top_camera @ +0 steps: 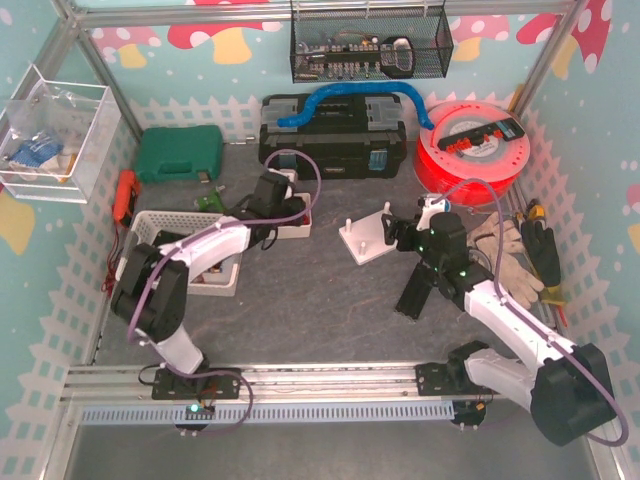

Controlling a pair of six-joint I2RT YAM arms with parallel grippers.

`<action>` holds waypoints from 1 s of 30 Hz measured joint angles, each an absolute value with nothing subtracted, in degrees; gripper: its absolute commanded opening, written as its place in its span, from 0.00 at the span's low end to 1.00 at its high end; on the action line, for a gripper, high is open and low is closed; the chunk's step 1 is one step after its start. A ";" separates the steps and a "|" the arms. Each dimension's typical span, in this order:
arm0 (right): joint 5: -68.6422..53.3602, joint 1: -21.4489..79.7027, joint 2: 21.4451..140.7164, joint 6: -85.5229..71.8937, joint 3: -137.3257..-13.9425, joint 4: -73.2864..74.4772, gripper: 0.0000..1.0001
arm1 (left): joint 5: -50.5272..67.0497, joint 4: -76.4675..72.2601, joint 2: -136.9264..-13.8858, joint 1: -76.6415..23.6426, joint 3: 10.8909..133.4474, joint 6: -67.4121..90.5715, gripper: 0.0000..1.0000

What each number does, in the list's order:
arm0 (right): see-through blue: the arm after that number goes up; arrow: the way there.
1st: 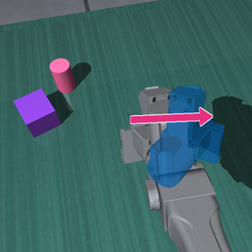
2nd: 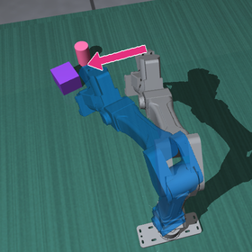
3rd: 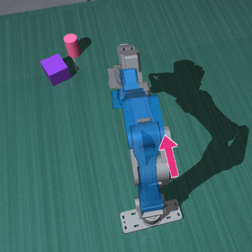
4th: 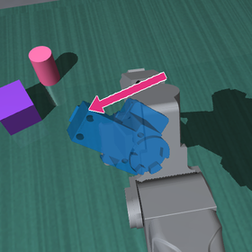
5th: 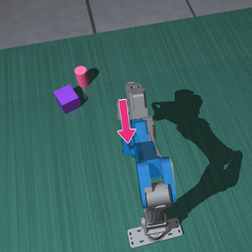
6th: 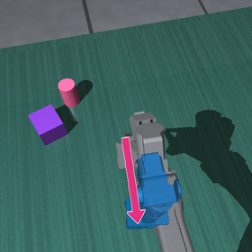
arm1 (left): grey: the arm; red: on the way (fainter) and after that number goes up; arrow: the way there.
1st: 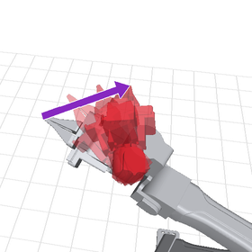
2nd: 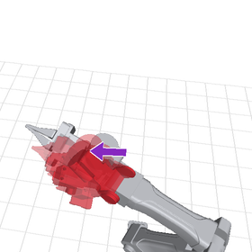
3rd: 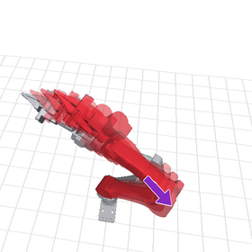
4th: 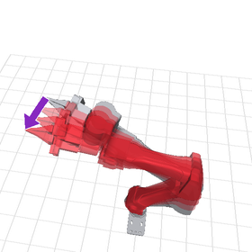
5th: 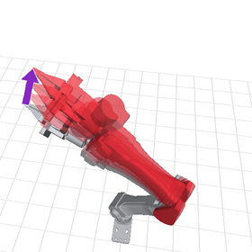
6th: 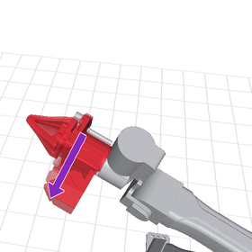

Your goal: Install the large spring

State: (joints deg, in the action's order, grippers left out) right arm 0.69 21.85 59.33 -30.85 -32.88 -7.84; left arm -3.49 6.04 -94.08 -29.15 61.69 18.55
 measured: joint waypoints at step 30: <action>-0.49 21.85 57.34 -30.87 -30.11 -10.79 0.93 | -13.82 29.98 -109.45 -25.21 79.88 18.87 0.40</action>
State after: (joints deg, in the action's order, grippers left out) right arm -0.49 21.85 57.34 -30.87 -30.11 -10.79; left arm -13.82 29.98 -109.45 -25.21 79.88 18.87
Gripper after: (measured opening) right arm 0.927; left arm 0.388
